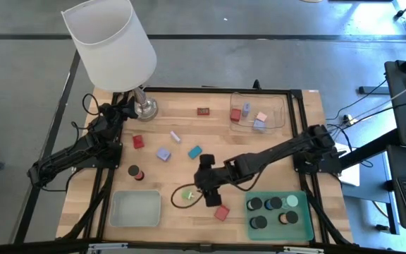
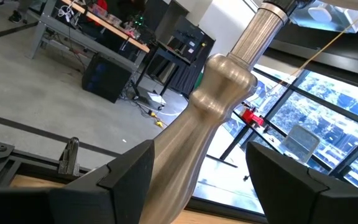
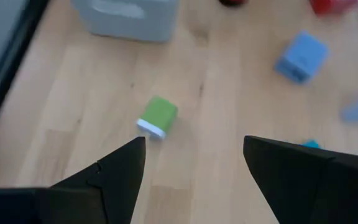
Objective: Pick & Place Office items
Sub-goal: Put the green charger adapter into the transparent bin
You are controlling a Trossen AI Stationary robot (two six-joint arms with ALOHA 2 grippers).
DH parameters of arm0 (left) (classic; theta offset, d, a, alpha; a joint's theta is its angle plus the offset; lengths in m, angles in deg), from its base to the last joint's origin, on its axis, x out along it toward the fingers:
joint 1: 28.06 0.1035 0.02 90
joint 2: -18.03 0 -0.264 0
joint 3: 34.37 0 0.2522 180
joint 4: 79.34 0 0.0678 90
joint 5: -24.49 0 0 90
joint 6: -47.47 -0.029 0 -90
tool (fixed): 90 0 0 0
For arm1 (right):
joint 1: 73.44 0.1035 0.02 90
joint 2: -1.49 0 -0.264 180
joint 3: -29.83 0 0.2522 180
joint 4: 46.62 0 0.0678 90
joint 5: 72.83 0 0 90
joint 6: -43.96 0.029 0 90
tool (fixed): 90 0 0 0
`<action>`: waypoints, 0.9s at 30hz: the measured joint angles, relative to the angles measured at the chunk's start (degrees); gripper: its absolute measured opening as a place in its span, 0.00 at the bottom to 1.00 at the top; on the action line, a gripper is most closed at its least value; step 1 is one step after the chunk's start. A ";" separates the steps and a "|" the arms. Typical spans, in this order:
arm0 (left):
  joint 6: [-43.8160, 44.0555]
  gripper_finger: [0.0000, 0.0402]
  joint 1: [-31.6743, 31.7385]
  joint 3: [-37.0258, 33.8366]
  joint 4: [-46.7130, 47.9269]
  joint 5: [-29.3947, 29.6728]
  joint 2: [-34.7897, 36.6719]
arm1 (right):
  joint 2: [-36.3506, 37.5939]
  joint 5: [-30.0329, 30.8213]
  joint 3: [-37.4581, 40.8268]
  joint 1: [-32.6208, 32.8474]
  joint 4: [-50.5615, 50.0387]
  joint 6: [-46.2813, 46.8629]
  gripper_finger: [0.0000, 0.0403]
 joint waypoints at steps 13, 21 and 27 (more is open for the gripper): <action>0.00 0.62 0.02 0.00 0.00 -0.02 -0.02 | -0.02 2.05 0.00 3.30 15.45 10.92 0.68; 0.02 0.62 0.00 0.00 0.00 -0.02 -0.01 | -0.02 9.69 0.00 4.58 15.48 15.48 0.68; 0.00 0.62 0.02 0.00 0.00 -0.02 -0.02 | -0.75 13.93 -0.02 4.61 15.81 24.82 0.68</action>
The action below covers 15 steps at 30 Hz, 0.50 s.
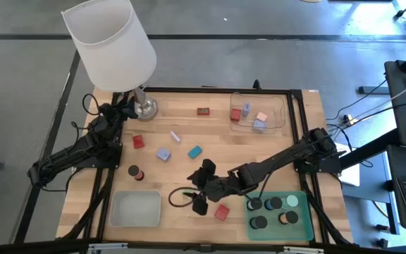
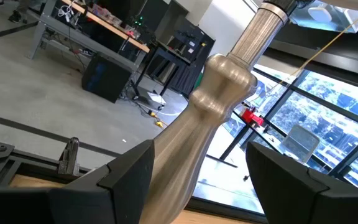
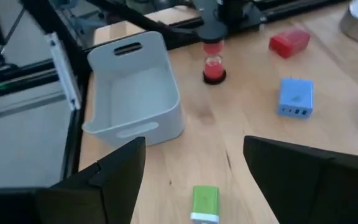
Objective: Pick & Place Office items
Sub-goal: Put the green charger adapter into the transparent bin
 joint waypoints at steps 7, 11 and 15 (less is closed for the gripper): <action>0.00 0.62 0.00 0.00 0.00 0.02 0.02 | -3.54 -1.76 0.02 0.09 0.66 5.63 0.68; 0.01 0.62 -0.01 0.00 0.00 0.02 0.00 | -6.28 -1.85 0.02 -0.30 -0.64 7.19 0.68; 0.01 0.62 0.00 0.00 -0.02 0.02 0.02 | -9.73 -2.52 0.02 -1.18 -2.32 8.40 0.68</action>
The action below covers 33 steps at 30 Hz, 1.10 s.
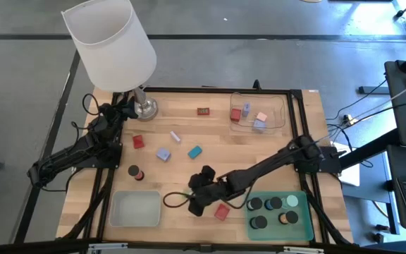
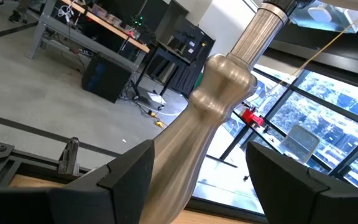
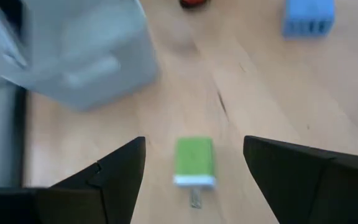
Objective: Pick & Place Office items
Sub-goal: Put the green charger adapter into the transparent bin
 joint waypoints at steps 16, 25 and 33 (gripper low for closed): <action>-0.01 0.62 0.00 0.00 0.02 0.00 0.00 | -4.23 -8.53 0.02 -1.93 1.02 8.74 0.68; 0.01 0.62 -0.02 0.00 0.02 0.00 0.00 | -4.23 -10.39 0.02 -2.40 1.18 14.46 0.74; -0.01 0.62 -0.02 0.00 0.02 0.00 -0.01 | -4.23 -10.09 0.02 -2.56 3.30 6.29 0.98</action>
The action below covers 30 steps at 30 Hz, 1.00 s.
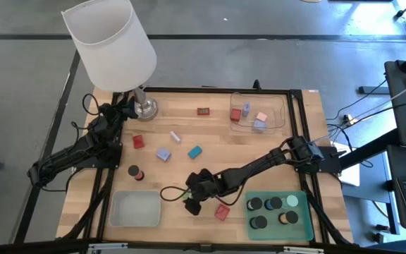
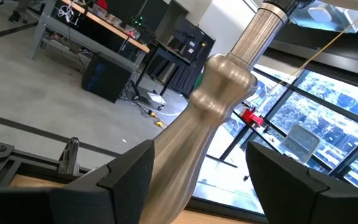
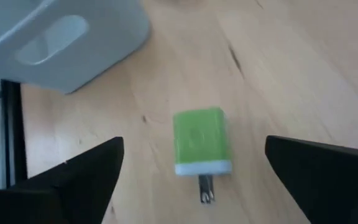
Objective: Pick & Place Office items
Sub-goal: Put the green charger adapter into the transparent bin
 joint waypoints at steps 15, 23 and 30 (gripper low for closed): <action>0.00 0.62 0.01 0.00 0.01 0.02 0.00 | -4.54 3.17 0.04 0.17 4.44 -9.39 0.88; 0.01 0.62 0.02 0.00 0.02 0.02 0.01 | -4.55 6.02 0.04 0.16 4.32 -14.65 0.69; 0.01 0.62 0.00 0.00 0.02 0.02 -0.01 | -4.55 3.55 0.03 0.15 4.30 -12.24 0.41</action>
